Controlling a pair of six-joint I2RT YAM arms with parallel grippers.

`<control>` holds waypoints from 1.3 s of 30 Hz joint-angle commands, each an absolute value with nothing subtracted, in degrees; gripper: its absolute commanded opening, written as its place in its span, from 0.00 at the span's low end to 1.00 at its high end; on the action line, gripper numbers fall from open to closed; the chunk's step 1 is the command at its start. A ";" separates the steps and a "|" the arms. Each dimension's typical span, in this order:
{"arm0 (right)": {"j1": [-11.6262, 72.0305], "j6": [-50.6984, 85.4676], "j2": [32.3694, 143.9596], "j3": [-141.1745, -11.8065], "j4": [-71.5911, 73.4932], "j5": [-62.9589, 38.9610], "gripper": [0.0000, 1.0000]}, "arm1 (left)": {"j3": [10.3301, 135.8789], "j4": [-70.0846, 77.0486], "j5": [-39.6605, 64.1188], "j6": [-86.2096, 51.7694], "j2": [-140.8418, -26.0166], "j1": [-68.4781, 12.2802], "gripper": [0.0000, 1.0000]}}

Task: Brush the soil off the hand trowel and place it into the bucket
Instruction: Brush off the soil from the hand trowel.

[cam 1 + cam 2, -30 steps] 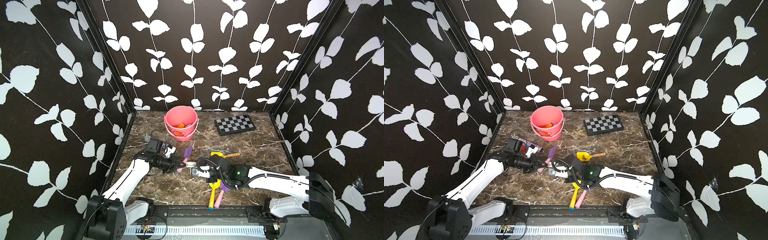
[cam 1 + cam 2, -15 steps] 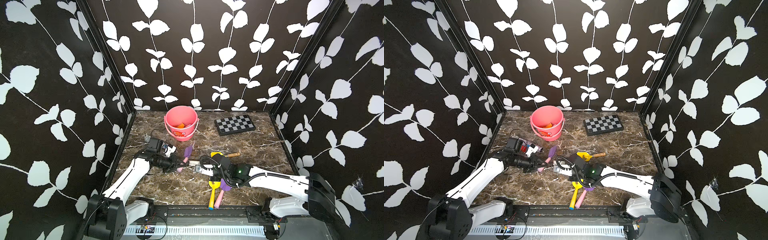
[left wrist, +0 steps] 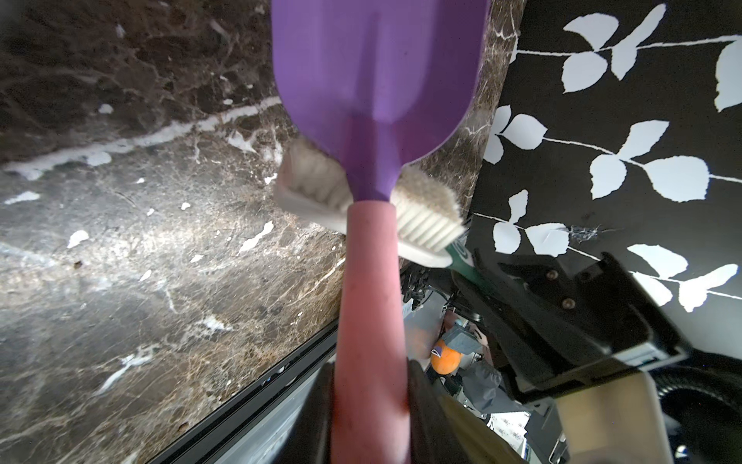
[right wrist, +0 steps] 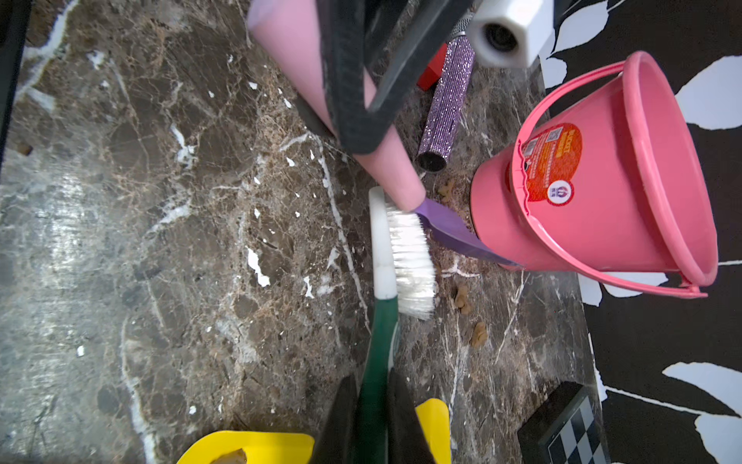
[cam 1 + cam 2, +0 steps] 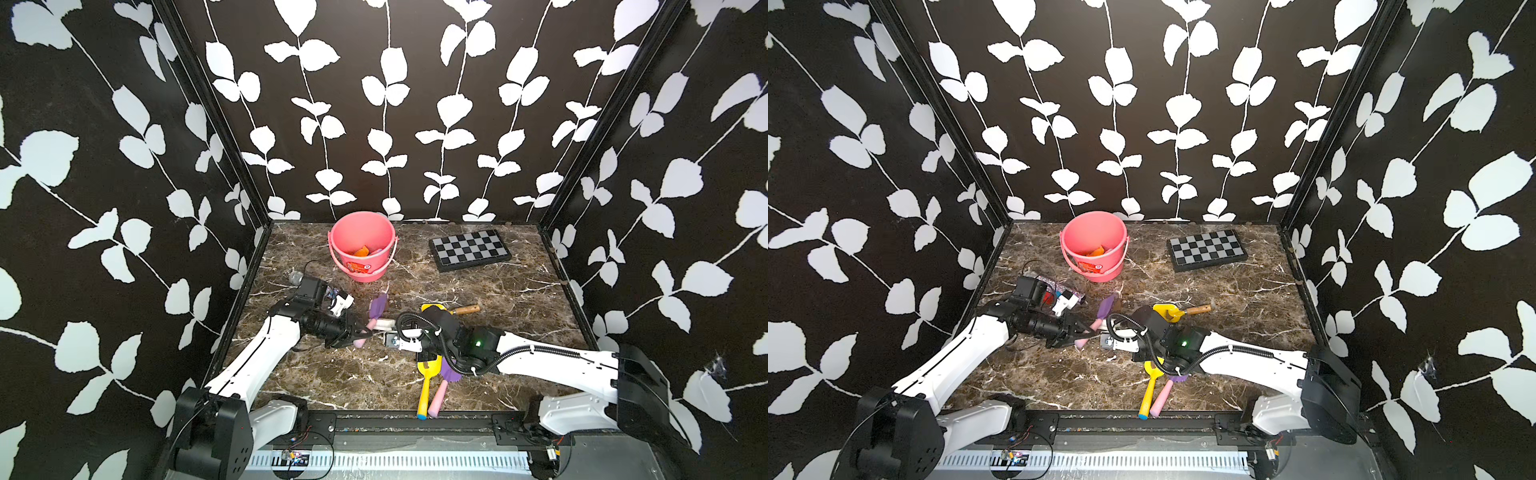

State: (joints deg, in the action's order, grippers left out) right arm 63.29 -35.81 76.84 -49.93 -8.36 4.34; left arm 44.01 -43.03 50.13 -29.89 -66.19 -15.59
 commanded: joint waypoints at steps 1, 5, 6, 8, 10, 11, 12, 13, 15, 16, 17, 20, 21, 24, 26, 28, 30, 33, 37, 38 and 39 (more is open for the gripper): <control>62.45 -39.43 78.11 -51.60 -3.45 5.96 0.00 | 45.70 -47.02 50.71 -26.25 -66.54 -16.08 0.00; 60.63 -40.76 78.33 -50.10 -3.17 8.62 0.00 | 46.85 -48.65 50.36 -25.12 -66.55 -16.04 0.00; 60.43 -41.03 78.18 -49.42 -3.17 9.70 0.00 | 47.19 -48.76 50.17 -25.07 -66.47 -16.08 0.00; 60.41 -41.33 77.74 -48.44 -3.57 10.93 0.00 | 47.52 -48.84 49.95 -24.97 -66.46 -16.08 0.00; 60.46 -40.43 76.78 -47.97 -4.86 9.01 0.00 | 47.75 -49.03 49.79 -24.88 -66.62 -16.04 0.00; 60.71 -39.88 76.38 -47.82 -5.18 7.87 0.00 | 47.81 -49.04 49.84 -24.81 -66.70 -16.08 0.00; 61.22 -39.55 75.75 -47.73 -5.36 6.89 0.00 | 47.85 -49.17 49.74 -24.71 -66.88 -16.08 0.00; 62.00 -39.50 75.45 -47.67 -5.37 6.54 0.00 | 47.95 -49.30 49.76 -24.56 -67.05 -16.08 0.00; 63.81 -39.72 75.25 -48.04 -5.55 6.25 0.00 | 47.91 -49.36 49.78 -24.58 -67.17 -16.08 0.00; 64.51 -39.87 75.45 -48.58 -5.78 6.29 0.00 | 48.02 -49.31 49.66 -24.57 -67.13 -16.20 0.00; 64.98 -39.99 75.57 -48.90 -5.73 6.26 0.00 | 48.04 -49.38 49.59 -24.52 -67.12 -16.18 0.00; 65.48 -40.60 75.61 -49.72 -4.77 6.50 0.00 | 48.17 -50.28 48.89 -23.93 -67.19 -16.40 0.00; 65.48 -40.68 75.57 -49.53 -3.77 7.54 0.00 | 48.20 -50.57 48.82 -23.74 -67.24 -16.51 0.00; 64.09 -40.96 75.70 -49.47 -2.81 10.30 0.00 | 48.10 -51.38 47.99 -22.97 -66.97 -16.76 0.00; 62.90 -40.65 75.72 -49.17 -2.73 11.12 0.00 | 48.20 -51.92 47.47 -22.35 -67.01 -16.79 0.00; 62.08 -40.45 75.73 -48.59 -2.81 11.60 0.00 | 48.34 -52.41 47.16 -21.80 -67.12 -16.78 0.00; 61.82 -40.78 75.97 -47.51 -2.53 12.45 0.00 | 48.59 -52.51 47.16 -21.63 -67.01 -16.72 0.00; 62.09 -41.13 76.27 -45.68 -2.30 11.84 0.00 | 49.34 -53.30 47.15 -21.04 -67.14 -16.78 0.00; 64.23 -42.10 75.67 -44.24 -0.43 9.50 0.00 | 50.01 -54.69 46.44 -19.70 -67.45 -16.81 0.00; 64.97 -42.92 75.74 -44.21 0.07 9.24 0.00 | 50.02 -54.91 46.17 -19.47 -67.46 -16.87 0.00; 65.48 -43.63 75.96 -44.29 0.59 9.44 0.00 | 49.95 -55.08 46.06 -19.42 -67.46 -16.87 0.00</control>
